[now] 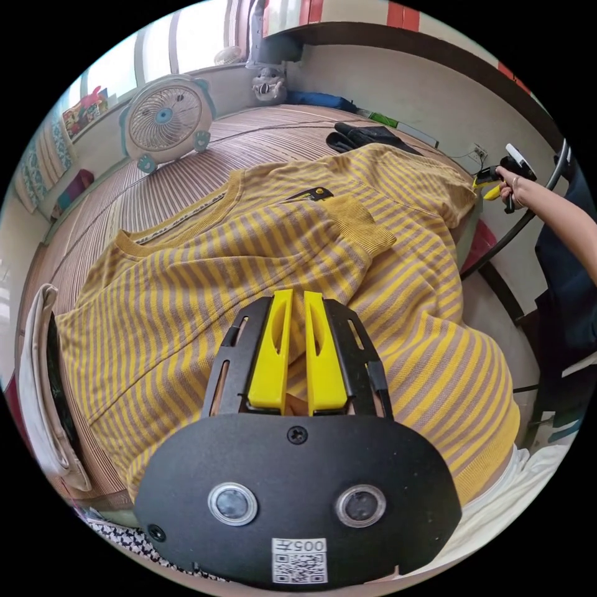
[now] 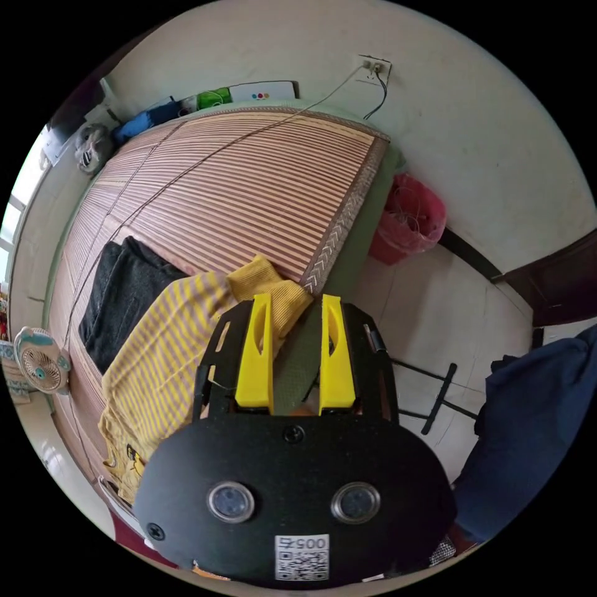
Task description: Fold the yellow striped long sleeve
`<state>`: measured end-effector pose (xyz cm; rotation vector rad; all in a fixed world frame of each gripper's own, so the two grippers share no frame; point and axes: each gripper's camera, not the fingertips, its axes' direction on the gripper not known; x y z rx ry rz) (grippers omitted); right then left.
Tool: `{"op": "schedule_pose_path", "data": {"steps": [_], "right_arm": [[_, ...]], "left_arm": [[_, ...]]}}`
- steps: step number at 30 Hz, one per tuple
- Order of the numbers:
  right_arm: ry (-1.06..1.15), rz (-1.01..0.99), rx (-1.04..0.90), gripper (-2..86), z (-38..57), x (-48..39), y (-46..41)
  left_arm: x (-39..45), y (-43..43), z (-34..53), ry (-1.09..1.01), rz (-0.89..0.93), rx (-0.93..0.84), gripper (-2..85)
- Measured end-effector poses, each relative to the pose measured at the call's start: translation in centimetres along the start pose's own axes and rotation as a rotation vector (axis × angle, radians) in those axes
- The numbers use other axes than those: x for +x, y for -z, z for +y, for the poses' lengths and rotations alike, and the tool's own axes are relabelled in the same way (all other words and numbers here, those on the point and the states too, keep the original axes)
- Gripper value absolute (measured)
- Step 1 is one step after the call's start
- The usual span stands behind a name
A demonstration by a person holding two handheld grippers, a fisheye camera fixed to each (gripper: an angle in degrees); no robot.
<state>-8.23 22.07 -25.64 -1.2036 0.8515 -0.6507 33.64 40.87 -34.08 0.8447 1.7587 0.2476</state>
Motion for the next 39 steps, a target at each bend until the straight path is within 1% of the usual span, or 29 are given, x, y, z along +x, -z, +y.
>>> {"op": "schedule_pose_path", "data": {"steps": [3, 6, 10, 12, 15, 19, 24, 28, 30, 32, 33, 35, 36, 38, 39], "right_arm": [[-0.036, -0.053, -0.02, 9.9, -0.3, 0.6, -1.4], [-0.025, -0.039, -0.026, 8.0, 0.0, 0.6, -2.6], [0.03, -0.008, 0.0, 1.2, 1.1, -0.5, -2.4], [0.057, 0.022, -0.003, -0.2, 1.5, -1.2, -1.8], [0.1, 0.091, 0.055, -0.8, 2.7, -2.3, 0.6], [0.222, 0.135, 0.164, -0.8, 5.4, -4.7, 5.7], [0.344, 0.066, 0.327, -0.9, 10.6, -7.2, 14.4], [0.491, 0.001, 0.467, -0.9, 17.5, -10.6, 23.0], [0.56, -0.035, 0.516, -0.9, 21.2, -12.4, 26.4], [0.648, -0.119, 0.595, -0.9, 27.0, -15.0, 30.4], [0.671, -0.135, 0.615, -0.9, 28.6, -15.8, 31.2], [0.776, -0.183, 0.694, -0.9, 35.4, -19.8, 33.4], [0.806, -0.191, 0.712, -0.9, 37.3, -21.0, 33.7], [0.913, -0.248, 0.75, -0.7, 45.1, -25.9, 34.0], [0.938, -0.274, 0.745, -0.5, 47.1, -27.2, 33.8]], "left_arm": [[0.4, 0.0, -0.1, -0.003, -0.004, -0.003, 5.0], [0.4, 0.0, -0.2, 0.003, 0.007, -0.004, 5.0], [0.6, 0.2, -0.3, 0.01, 0.007, -0.005, 5.0], [0.6, 0.3, -0.3, 0.017, 0.012, -0.003, 5.0], [0.3, 0.5, -0.2, 0.032, 0.029, 0.004, 4.9], [0.0, 1.1, 0.0, 0.051, 0.04, 0.02, 4.9], [-0.3, 2.8, 0.7, 0.075, 0.018, 0.086, 4.8], [-1.8, 7.4, 2.3, 0.159, -0.036, 0.247, 3.6], [-2.6, 10.1, 3.1, 0.192, -0.06, 0.291, 3.3], [-3.5, 13.2, 4.5, 0.214, -0.07, 0.347, 2.8], [-4.3, 15.3, 5.6, 0.232, -0.058, 0.377, 2.4], [-5.5, 18.2, 7.5, 0.26, -0.041, 0.416, 1.8], [-6.3, 19.9, 8.9, 0.278, -0.051, 0.433, 1.2], [-7.3, 21.9, 11.0, 0.305, -0.097, 0.444, 0.4], [-8.0, 22.9, 12.4, 0.33, -0.135, 0.44, 0.2]]}}
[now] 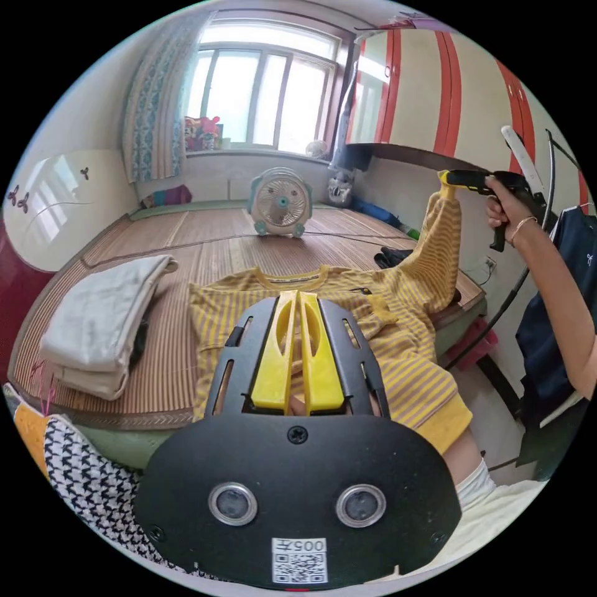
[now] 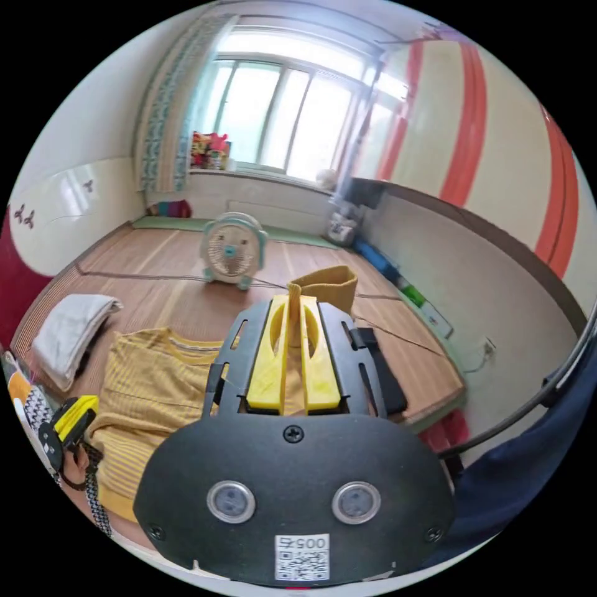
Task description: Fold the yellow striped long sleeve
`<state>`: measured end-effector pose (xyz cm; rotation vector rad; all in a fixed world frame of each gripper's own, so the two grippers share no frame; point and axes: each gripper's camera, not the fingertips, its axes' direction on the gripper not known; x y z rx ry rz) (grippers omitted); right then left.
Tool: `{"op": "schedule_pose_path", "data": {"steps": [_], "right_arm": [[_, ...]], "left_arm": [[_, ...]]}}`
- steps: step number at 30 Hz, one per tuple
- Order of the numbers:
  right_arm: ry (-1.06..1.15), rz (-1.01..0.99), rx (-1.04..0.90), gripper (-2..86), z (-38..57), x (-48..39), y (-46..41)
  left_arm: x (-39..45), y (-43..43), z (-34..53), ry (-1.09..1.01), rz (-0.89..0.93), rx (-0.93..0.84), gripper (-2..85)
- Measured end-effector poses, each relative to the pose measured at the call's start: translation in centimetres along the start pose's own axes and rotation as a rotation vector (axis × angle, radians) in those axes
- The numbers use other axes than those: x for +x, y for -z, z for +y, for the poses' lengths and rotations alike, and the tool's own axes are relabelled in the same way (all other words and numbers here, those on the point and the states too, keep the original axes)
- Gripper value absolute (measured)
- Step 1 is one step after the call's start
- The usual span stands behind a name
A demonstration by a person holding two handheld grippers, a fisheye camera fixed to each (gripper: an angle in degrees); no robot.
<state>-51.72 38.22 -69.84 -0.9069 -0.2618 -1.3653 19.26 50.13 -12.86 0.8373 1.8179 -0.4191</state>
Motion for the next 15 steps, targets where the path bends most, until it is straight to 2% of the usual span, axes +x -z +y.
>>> {"op": "schedule_pose_path", "data": {"steps": [3, 5, 8, 11, 15], "right_arm": [[0.045, -0.28, -0.052, 1.2, 1.8, -12.3, -0.3], [0.195, -0.518, -0.166, 1.8, 5.6, -23.1, 0.3], [0.404, -0.648, -0.245, 1.3, 11.7, -32.6, 3.5], [0.528, -0.708, -0.221, 1.3, 16.2, -34.8, 6.6], [0.523, -0.697, -0.241, 3.0, 18.2, -30.9, 6.4]], "left_arm": [[-3.1, 1.7, 1.9, 0.066, -0.09, -0.038, 0.0], [-4.9, 2.0, 3.2, 0.121, -0.132, -0.082, 0.2], [-7.0, 2.1, 5.4, 0.185, -0.201, -0.153, 1.1], [-8.4, 1.8, 6.6, 0.226, -0.213, -0.209, 2.2], [-9.3, 0.4, 5.6, 0.241, -0.202, -0.232, 3.9]]}}
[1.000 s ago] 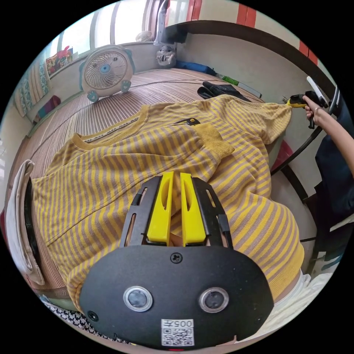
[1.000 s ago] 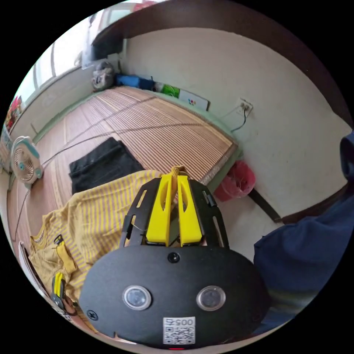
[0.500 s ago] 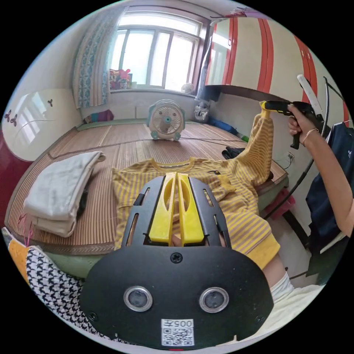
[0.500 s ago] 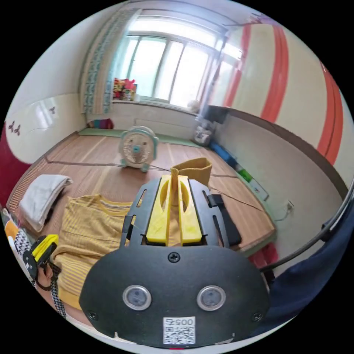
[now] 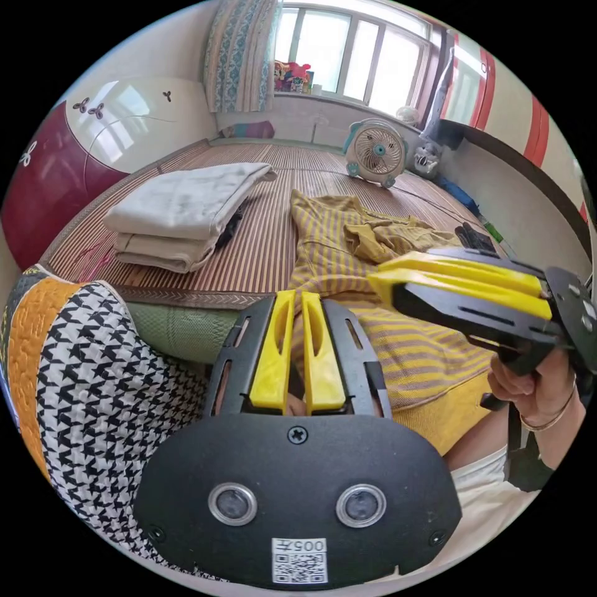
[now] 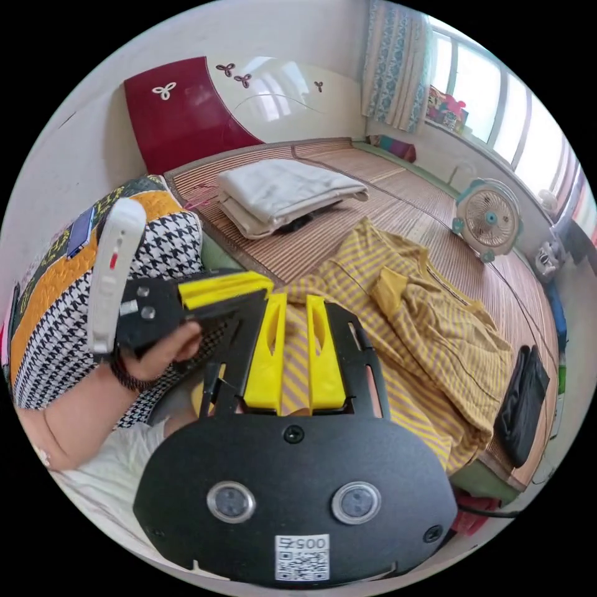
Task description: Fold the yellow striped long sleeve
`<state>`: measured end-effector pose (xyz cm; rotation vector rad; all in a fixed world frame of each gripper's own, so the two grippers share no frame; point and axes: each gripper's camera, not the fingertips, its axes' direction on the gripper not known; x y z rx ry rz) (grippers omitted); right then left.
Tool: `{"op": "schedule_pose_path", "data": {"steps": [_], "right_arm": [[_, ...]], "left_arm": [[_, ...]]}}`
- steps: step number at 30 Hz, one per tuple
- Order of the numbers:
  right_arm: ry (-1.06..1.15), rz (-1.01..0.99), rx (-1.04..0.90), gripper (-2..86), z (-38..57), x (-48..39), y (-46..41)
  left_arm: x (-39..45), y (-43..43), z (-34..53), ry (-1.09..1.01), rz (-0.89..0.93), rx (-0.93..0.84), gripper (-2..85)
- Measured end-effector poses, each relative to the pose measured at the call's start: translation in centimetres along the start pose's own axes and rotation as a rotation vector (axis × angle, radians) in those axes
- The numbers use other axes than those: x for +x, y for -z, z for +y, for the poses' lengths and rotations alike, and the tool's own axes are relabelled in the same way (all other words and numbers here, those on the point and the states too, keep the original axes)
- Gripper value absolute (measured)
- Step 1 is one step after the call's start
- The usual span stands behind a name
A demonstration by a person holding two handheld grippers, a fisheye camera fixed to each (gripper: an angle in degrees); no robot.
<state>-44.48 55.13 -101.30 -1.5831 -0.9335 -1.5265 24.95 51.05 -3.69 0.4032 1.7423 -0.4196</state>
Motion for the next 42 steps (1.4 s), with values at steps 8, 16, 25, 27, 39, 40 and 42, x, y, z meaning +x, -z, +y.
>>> {"op": "schedule_pose_path", "data": {"steps": [8, 16, 25, 27, 39, 40, 42], "right_arm": [[-0.293, 0.197, -0.071, 4.9, 10.6, 11.9, 4.9], [-0.504, 0.157, -0.06, 7.7, 18.7, 12.2, 7.5], [-0.399, 0.024, -0.084, 8.6, 19.2, 9.4, 8.1], [-0.4, 0.03, -0.076, 8.5, 19.1, 9.3, 8.1], [-0.389, 0.037, -0.087, 7.7, 20.1, 8.9, 8.6], [-0.394, 0.039, -0.086, 7.7, 20.3, 8.8, 8.7], [-0.396, 0.038, -0.087, 7.8, 20.6, 8.6, 8.8]], "left_arm": [[1.9, -3.8, -8.5, -0.029, 0.234, -0.067, 8.0], [3.7, -10.8, -16.8, -0.012, 0.378, -0.212, 11.1], [6.5, -15.1, -19.0, -0.049, 0.316, -0.371, 5.2], [7.3, -14.2, -19.1, -0.074, 0.284, -0.36, 4.7], [10.4, 1.0, -22.0, -0.206, 0.271, 0.007, 4.9], [10.0, 0.9, -21.6, -0.188, 0.21, 0.0, 5.2], [8.9, -0.3, -20.5, -0.149, 0.097, -0.042, 5.3]]}}
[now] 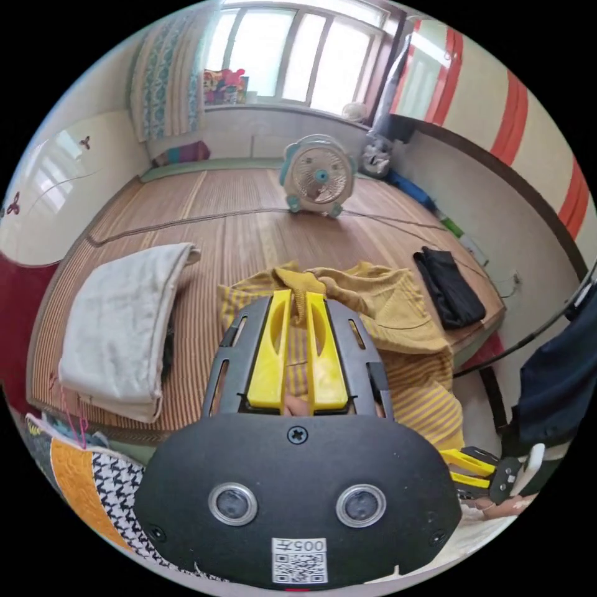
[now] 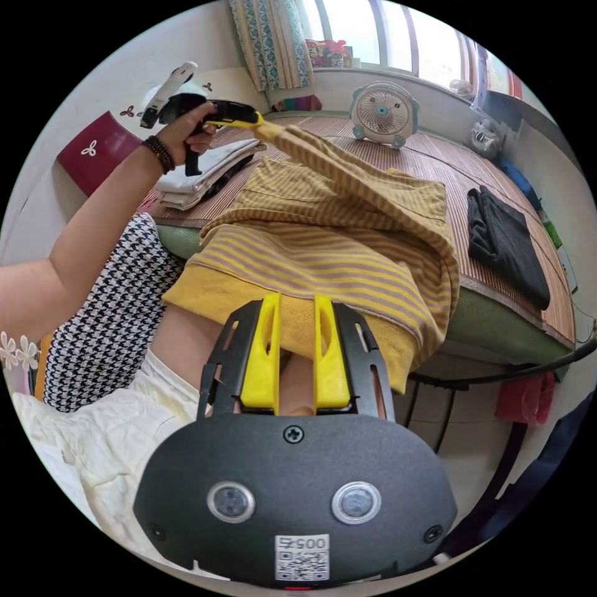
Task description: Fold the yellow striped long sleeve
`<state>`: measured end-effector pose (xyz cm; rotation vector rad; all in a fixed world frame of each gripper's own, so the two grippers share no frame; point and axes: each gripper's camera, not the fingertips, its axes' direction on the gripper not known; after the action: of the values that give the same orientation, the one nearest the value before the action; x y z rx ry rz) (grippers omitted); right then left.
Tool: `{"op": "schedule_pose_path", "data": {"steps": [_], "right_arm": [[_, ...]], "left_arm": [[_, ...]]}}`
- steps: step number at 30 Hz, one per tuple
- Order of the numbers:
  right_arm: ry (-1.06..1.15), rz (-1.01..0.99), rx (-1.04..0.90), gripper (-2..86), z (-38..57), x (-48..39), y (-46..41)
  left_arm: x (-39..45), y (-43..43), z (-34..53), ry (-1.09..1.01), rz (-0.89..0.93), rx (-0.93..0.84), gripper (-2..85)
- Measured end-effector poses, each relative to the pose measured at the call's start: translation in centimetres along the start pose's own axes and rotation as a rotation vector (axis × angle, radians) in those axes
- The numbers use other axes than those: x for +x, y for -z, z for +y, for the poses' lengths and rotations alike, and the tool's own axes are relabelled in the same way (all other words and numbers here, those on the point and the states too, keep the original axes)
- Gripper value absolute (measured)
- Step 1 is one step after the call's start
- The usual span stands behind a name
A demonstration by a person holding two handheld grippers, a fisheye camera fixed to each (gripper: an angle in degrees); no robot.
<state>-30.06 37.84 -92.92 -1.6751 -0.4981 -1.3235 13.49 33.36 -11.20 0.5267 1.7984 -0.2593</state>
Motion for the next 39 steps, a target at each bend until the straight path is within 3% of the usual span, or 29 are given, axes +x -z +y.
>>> {"op": "schedule_pose_path", "data": {"steps": [3, 8, 17, 31, 39], "right_arm": [[0.006, 0.008, -0.006, 8.1, 0.6, -0.1, 0.1], [0.016, 0.063, 0.024, 8.6, 1.8, 0.8, 1.4], [-0.07, 0.208, 0.079, 8.7, 4.9, 5.7, 3.3], [-0.232, 0.255, 0.035, 8.8, 10.6, 10.6, 3.5], [-0.194, 0.169, 0.041, 9.0, 11.4, 12.3, 2.6]], "left_arm": [[-1.9, -2.0, 3.3, 0.058, -0.095, -0.092, 5.3], [-2.3, -1.5, 10.0, 0.072, -0.039, -0.124, 5.5], [5.1, 4.1, 20.2, -0.106, 0.112, -0.057, 7.5], [22.7, 6.7, 29.0, -0.594, 0.413, -0.034, 9.0], [27.5, 6.3, 33.4, -0.825, 0.397, -0.104, 10.5]]}}
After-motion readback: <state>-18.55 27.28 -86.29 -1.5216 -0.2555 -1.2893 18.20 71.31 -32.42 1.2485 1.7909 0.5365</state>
